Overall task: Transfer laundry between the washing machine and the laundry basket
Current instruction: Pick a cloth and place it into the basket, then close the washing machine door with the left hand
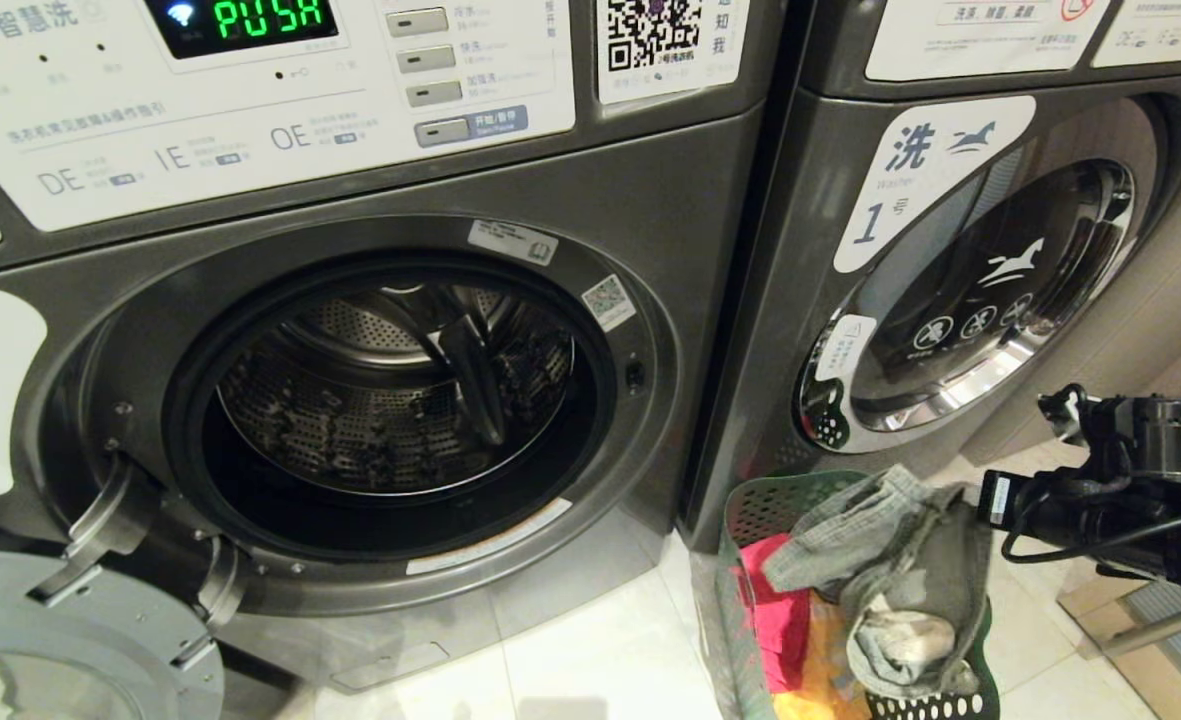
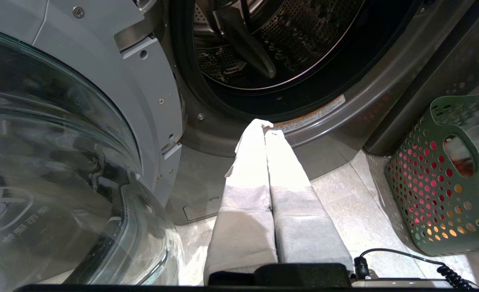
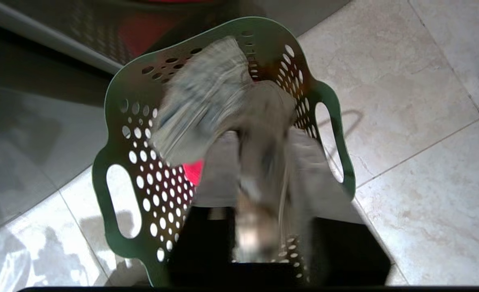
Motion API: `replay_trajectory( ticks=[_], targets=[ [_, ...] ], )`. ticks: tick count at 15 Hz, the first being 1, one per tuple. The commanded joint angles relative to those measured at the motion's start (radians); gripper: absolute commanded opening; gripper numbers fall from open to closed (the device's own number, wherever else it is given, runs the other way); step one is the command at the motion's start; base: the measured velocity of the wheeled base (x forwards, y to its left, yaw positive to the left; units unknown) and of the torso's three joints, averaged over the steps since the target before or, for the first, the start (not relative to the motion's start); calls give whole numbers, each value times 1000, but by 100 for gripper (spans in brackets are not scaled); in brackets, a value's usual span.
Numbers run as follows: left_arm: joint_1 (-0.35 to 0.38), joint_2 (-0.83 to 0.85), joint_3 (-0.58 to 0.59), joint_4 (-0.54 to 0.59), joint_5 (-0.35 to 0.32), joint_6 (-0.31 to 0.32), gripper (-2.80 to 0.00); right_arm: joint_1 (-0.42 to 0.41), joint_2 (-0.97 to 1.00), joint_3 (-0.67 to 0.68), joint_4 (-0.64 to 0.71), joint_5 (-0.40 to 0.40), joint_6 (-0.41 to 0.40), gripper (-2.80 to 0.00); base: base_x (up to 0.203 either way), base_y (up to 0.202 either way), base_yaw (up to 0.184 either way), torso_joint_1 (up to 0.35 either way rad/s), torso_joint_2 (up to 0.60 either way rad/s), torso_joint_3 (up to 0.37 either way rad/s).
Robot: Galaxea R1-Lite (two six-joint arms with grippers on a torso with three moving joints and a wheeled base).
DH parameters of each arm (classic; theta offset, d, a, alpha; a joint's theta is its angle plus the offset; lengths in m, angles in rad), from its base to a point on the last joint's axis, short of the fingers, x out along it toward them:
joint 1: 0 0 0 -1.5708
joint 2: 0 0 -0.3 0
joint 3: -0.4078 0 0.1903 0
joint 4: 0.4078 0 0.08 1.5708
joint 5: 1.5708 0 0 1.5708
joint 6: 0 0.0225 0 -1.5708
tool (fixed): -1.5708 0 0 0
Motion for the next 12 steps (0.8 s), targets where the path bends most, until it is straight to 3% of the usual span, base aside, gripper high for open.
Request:
replay_trajectory(
  ticks=[1, 5, 6, 12],
  targets=[
    [0, -1, 11, -1, 0, 0, -280, 1, 32, -22, -3, 1, 2, 0, 0, 0, 0, 0, 0, 0],
    [1, -1, 11, -1, 0, 0, -280, 11, 10, -17, -1, 10, 3, 0, 0, 0, 0, 0, 0, 0],
    [-1, -1, 11, -1, 0, 0, -280, 14, -26, -6, 0, 10, 3, -280, 0, 0, 0, 0, 0, 0],
    [0, -1, 11, -1, 0, 0, -280, 52, -434, 211, 28, 11, -10, -280, 0, 0, 0, 0, 0, 0]
  ],
)
